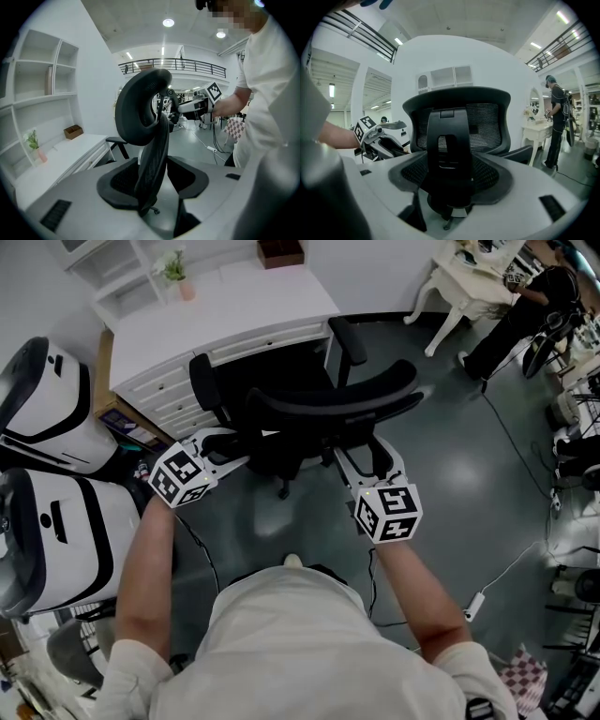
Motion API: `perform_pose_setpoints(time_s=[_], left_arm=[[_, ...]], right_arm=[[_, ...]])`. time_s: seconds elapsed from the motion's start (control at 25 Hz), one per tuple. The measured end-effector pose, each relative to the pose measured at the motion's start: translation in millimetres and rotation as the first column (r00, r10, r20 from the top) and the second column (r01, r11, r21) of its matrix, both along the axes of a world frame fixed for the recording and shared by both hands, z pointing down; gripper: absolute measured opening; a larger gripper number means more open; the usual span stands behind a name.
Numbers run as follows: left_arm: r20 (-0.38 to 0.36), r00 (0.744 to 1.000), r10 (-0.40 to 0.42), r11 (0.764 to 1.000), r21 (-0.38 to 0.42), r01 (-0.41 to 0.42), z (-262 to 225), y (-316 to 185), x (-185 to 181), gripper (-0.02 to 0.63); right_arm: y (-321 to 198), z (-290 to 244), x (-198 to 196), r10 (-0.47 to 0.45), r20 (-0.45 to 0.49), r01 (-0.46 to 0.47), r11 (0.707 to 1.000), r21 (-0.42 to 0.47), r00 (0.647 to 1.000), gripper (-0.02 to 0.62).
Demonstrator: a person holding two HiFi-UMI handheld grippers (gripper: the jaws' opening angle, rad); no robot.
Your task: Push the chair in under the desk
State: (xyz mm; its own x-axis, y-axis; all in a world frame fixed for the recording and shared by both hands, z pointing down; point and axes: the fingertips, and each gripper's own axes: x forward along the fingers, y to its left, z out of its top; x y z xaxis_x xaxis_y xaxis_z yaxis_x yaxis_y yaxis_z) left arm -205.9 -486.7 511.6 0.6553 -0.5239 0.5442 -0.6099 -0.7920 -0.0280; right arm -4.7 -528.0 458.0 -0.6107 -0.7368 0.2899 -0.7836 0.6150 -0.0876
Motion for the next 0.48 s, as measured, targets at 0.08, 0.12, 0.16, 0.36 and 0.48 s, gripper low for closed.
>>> perform_pose_setpoints(time_s=[0.08,0.12,0.16,0.36,0.48], left_arm=[[0.001,1.000,-0.008,1.000,-0.003,0.008,-1,-4,-2,0.195],[0.002,1.000,-0.012,1.000,-0.005,0.012,-1,-6,-3,0.196],[0.003,1.000,-0.015,1.000,-0.007,0.015,-1,-8,-4,0.199],[0.005,1.000,-0.019,1.000,-0.008,0.019,-1,-12,-10,0.207],[0.012,1.000,-0.024,1.000,-0.007,0.024,-1,-15,-14,0.213]], right_arm=[[-4,-1,-1,-0.004,0.000,0.004,1.000,0.000,1.000,0.288],[-5,-2,-2,-0.007,-0.001,0.007,1.000,0.001,1.000,0.288],[-6,-2,-4,-0.010,-0.001,0.010,1.000,0.003,1.000,0.288],[-7,-3,-10,-0.009,0.000,0.009,1.000,0.011,1.000,0.288],[-8,-3,-14,-0.018,0.000,0.018,1.000,0.012,1.000,0.288]])
